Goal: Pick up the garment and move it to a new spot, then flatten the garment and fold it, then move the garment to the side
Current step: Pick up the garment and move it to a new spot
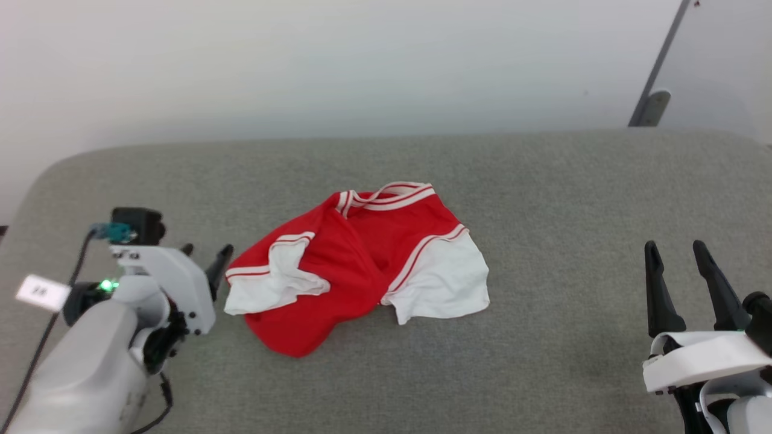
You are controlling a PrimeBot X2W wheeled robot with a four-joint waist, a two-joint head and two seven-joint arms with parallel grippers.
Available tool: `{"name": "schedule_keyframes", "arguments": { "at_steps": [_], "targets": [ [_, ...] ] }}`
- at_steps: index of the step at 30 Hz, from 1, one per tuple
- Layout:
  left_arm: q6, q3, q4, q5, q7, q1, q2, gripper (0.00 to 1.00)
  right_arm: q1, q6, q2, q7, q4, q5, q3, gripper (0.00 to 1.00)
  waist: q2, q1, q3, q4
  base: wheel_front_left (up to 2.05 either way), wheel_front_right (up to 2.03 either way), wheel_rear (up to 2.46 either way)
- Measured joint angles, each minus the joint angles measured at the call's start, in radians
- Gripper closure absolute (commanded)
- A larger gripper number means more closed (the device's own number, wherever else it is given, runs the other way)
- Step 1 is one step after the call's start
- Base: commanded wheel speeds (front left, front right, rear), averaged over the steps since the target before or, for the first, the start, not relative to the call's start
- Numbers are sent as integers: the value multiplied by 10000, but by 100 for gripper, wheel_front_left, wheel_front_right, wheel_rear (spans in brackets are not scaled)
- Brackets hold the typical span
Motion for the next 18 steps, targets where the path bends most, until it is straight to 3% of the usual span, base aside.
{"name": "schedule_keyframes", "arguments": {
  "at_steps": [10,18],
  "targets": [
    [326,731,-1814,125,-2617,1638,1273,0,401,0,-245,-113,12,244,128,0,0,0,-535,502,0,0,0],
    [982,1381,-3356,-92,-3486,3320,1856,0,800,0,-334,-290,81,314,-19,0,0,0,-760,871,0,0,0]
  ]
}}
